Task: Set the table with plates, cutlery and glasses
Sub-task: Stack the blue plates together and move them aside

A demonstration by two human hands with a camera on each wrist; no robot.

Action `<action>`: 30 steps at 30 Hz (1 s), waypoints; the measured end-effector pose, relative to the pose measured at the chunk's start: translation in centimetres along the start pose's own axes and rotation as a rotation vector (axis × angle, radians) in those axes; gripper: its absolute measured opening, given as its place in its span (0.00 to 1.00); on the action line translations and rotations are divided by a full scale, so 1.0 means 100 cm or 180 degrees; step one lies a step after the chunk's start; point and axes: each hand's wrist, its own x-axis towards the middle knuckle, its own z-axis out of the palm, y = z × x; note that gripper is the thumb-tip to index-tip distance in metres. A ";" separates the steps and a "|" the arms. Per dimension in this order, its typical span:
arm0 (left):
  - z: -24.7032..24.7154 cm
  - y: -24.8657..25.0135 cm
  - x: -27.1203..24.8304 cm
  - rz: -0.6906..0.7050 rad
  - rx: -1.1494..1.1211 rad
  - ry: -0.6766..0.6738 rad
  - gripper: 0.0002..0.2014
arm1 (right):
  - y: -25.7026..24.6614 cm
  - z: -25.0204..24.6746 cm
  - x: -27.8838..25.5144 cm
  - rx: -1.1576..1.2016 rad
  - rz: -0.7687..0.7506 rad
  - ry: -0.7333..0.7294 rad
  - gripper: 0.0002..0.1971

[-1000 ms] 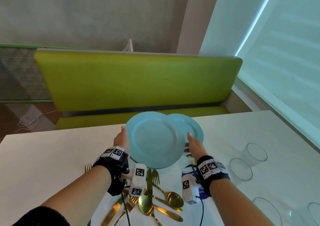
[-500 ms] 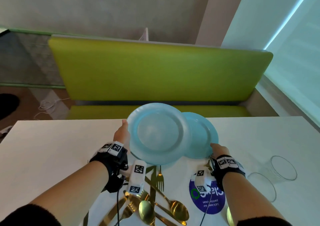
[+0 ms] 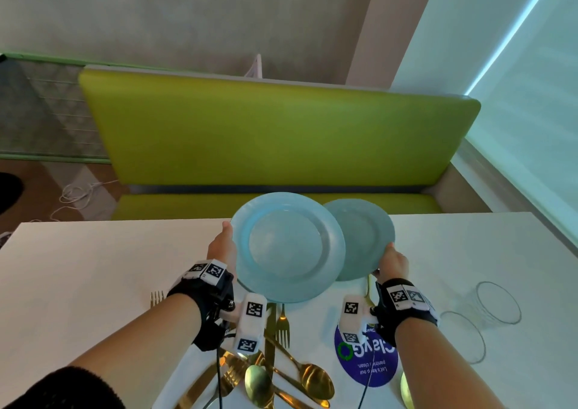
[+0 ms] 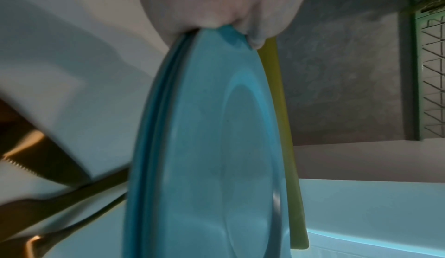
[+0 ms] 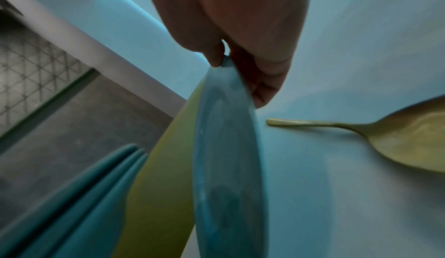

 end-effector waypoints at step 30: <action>-0.231 -0.022 -0.014 0.1072 0.2086 0.0215 0.25 | 0.052 0.137 -0.290 0.0499 0.0210 -0.0287 0.23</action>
